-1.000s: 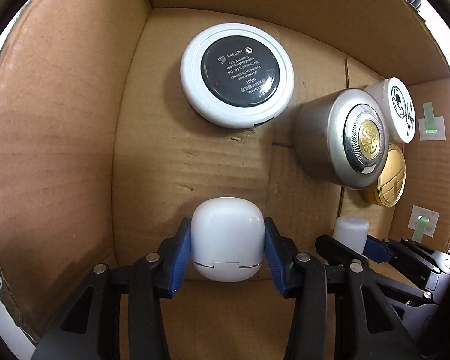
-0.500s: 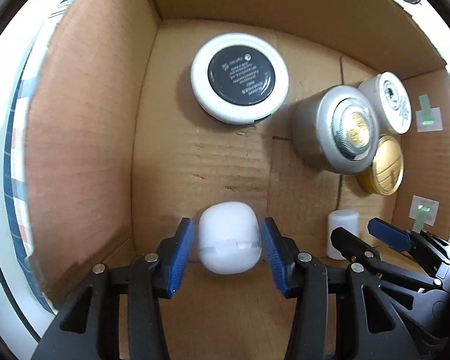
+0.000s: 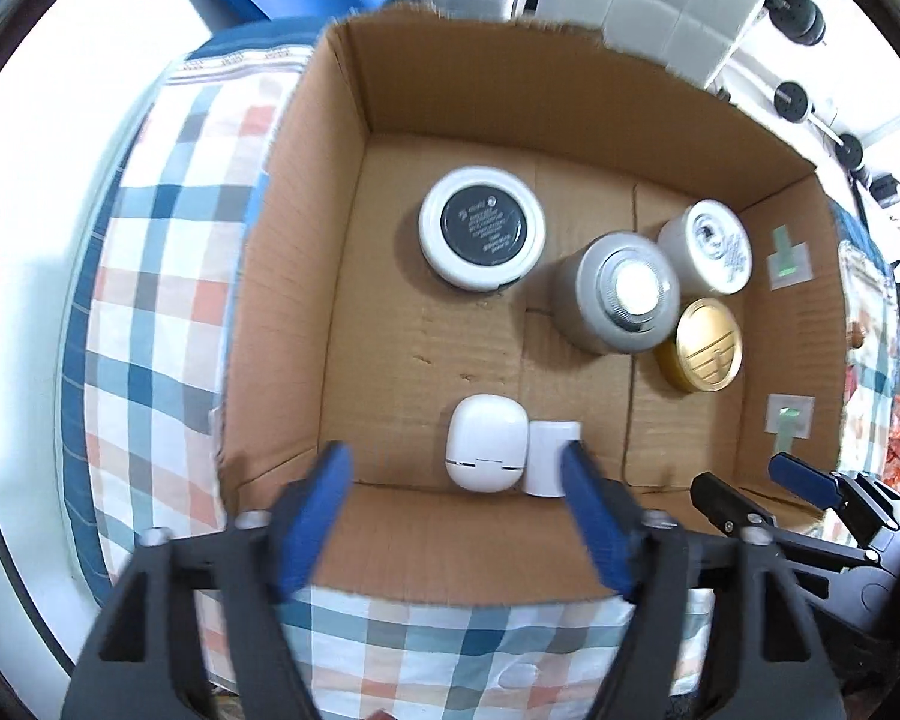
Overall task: Organize rigid objects
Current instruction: 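Lift both tools out of the box toward the walnut and red block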
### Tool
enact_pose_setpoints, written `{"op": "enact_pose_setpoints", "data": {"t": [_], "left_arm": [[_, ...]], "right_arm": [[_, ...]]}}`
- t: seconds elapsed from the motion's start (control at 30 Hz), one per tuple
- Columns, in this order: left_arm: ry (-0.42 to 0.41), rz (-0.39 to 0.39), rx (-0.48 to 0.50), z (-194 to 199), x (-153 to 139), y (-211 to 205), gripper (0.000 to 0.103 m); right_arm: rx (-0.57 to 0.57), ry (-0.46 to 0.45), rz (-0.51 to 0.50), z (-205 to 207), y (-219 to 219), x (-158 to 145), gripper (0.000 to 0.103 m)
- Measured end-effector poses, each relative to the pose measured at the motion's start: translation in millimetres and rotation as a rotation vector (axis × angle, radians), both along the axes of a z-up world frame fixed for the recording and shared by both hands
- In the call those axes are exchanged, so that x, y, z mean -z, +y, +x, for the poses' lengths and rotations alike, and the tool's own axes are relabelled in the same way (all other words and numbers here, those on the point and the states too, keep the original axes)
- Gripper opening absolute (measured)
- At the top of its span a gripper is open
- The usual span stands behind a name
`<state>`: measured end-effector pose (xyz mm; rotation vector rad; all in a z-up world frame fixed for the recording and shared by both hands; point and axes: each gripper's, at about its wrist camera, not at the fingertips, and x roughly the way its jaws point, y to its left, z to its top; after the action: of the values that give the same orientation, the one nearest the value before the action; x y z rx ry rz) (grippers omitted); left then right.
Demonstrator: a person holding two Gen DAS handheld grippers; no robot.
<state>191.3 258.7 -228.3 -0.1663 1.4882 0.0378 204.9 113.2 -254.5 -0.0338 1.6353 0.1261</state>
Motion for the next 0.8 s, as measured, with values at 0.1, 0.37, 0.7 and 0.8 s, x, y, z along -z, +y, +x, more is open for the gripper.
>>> {"op": "enact_pose_setpoints", "data": {"t": [0.1,0.37,0.7,0.8], "left_arm": [[-0.025,0.001,-0.004,-5.9,-11.6,-1.7,0.088],[-0.074,0.017,0.009,-15.7,-45.5,8.4,0.103],[-0.107,0.042,0.028,-34.5,-68.2,-2.7,0.103],[-0.125,0.048,0.022,-40.5,-77.7,-5.0,0.103]], "right_arm": [[-0.001,-0.024,0.001,-5.9,-4.5,-14.3,0.076],[0.007,-0.073,0.02,-14.8,-5.5,-43.4,0.092],[0.004,-0.11,0.021,-31.4,-12.6,-71.5,0.103],[-0.003,-0.129,0.031,-36.8,-15.1,-82.0,0.103]]}}
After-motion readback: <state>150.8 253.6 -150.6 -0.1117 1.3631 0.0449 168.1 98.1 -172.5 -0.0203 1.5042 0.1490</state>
